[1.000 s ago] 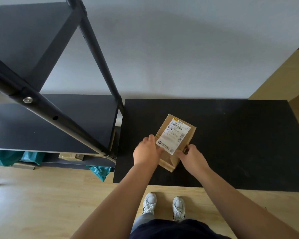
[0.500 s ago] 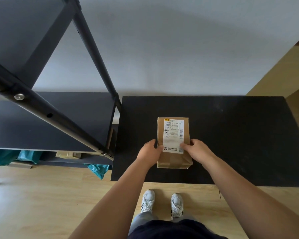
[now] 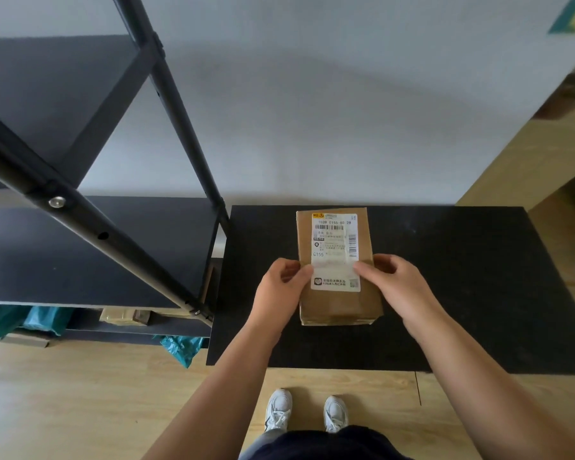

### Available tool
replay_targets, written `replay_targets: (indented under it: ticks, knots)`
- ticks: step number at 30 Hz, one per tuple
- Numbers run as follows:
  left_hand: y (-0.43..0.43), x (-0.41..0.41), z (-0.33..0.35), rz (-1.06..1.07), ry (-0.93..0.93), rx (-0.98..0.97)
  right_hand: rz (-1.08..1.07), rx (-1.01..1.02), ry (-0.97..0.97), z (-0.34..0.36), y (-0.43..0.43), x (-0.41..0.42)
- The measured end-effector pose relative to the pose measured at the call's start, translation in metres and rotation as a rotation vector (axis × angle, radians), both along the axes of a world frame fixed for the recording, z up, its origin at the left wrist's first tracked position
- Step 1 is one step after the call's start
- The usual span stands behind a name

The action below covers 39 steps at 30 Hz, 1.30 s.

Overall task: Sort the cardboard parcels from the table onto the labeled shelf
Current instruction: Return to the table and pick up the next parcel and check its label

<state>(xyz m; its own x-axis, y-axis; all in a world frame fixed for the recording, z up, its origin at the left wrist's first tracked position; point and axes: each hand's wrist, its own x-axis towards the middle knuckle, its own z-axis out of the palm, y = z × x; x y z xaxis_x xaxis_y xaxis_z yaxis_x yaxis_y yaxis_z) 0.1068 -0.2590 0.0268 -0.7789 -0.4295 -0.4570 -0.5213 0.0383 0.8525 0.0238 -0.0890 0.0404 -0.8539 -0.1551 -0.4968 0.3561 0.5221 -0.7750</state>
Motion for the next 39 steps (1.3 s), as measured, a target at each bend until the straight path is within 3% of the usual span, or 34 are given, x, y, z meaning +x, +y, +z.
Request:
replay_targets:
  ticks: [7, 12, 20, 33, 39]
  knots:
    - [-0.007, 0.008, 0.042, 0.091, 0.168, 0.091, -0.037, -0.234, 0.087, 0.047, 0.007, 0.007]
    - [-0.009, 0.010, 0.058, 0.097, 0.261, 0.185, -0.039, -0.256, 0.231, 0.065, 0.011, 0.010]
    - [-0.011, 0.010, 0.072, 0.093, 0.312, 0.163, 0.005, -0.350, 0.310, 0.078, 0.019, 0.008]
    - [0.003, 0.019, 0.079, 0.139, 0.335, 0.139, 0.005, -0.412, 0.201, 0.081, 0.021, 0.009]
    - [0.010, 0.036, 0.077, 0.142, 0.325, 0.180, 0.107, -0.361, 0.179, 0.080, 0.025, 0.018]
